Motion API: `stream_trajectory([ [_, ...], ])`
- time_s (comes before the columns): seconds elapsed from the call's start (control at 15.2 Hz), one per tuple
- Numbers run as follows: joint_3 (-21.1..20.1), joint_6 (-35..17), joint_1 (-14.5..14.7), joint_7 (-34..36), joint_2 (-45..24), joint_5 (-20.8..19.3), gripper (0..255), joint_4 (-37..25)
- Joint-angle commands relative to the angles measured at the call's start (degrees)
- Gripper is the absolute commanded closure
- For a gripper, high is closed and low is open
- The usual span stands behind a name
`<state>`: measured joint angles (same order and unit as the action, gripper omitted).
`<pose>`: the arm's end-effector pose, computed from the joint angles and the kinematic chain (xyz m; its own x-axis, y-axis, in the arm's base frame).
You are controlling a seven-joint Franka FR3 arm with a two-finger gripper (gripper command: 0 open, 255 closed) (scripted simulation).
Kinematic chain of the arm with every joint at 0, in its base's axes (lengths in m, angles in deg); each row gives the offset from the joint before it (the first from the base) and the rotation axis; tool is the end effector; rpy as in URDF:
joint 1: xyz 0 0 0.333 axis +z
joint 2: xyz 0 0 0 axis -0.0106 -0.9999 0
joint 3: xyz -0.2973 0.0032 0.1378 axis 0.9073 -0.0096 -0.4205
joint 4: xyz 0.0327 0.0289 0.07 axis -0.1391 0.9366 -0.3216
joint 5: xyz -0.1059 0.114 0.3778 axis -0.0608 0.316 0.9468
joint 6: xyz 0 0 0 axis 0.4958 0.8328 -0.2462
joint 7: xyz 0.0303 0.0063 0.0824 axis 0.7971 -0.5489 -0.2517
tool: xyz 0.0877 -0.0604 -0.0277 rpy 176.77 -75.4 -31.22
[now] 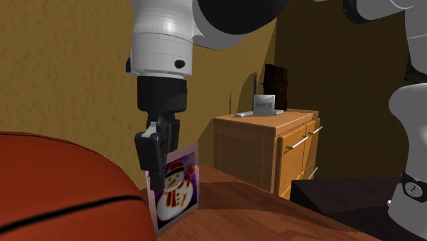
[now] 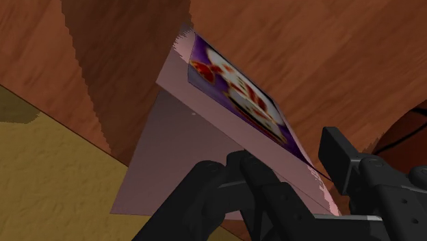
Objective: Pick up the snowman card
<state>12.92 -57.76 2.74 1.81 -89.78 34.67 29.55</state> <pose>0.6914 0.1070 0.3856 0.9944 -0.0885 0.0576 -0.0872 -0.9959 -0.0247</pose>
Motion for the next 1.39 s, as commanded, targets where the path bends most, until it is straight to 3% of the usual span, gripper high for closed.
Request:
stream_trajectory([
  [0.0,0.0,0.0,0.0,0.0,-0.1,0.0,255,0.0],
  [0.26,0.0,-0.1,0.0,0.0,0.0,0.0,255,0.2],
  [1.32,-0.2,10.4,0.0,-0.3,2.7,0.5,255,-7.5],
])
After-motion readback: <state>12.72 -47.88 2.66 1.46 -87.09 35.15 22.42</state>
